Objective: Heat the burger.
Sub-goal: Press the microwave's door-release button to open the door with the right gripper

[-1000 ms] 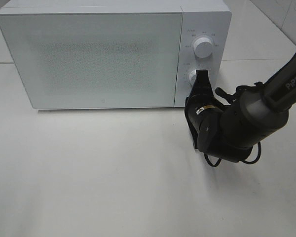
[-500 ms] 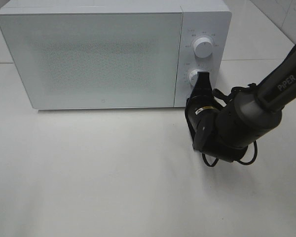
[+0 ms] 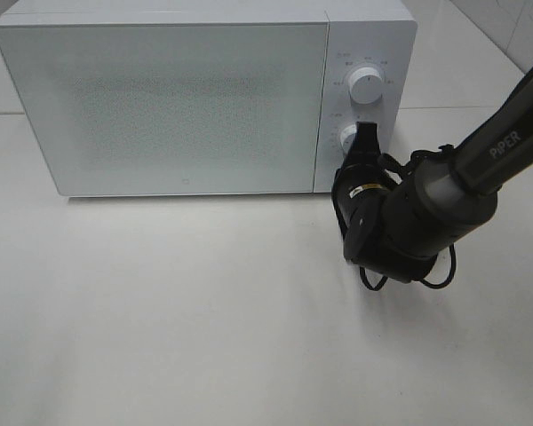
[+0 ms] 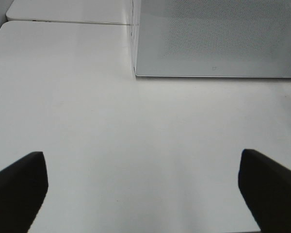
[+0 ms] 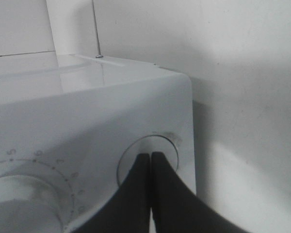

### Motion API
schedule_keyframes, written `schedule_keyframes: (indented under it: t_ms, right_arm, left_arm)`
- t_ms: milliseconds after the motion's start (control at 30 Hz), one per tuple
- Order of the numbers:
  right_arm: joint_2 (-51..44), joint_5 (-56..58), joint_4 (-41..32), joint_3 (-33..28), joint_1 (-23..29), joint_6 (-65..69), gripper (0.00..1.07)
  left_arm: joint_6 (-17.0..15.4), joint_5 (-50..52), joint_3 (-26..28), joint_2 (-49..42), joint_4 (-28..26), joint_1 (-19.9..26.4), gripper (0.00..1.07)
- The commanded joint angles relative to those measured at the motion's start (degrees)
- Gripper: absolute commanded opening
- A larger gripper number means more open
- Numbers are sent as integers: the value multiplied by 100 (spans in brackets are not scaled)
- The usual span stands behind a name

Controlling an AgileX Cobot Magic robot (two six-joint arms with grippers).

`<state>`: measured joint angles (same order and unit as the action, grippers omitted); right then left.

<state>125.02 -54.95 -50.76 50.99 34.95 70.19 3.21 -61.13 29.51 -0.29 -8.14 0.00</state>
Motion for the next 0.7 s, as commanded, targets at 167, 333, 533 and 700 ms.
schedule_keyframes:
  t_ms: [167,333,533,700]
  right_arm:
    - [74,-235,11,166,-29,-132,0]
    - [132,-241,0,275,-29,-132,0]
    - [132,-602,-97,281,-29,-212,0]
    - [132,-688,-143,350,-29,-223,0]
  left_arm:
    - [0,-17,6,-97,-11,11,100]
    - [0,-17,6,-97,-11,11,100]
    - [0,-17,6,-97,-11,11,100]
    - [0,-17,6,-97,-11,11,100]
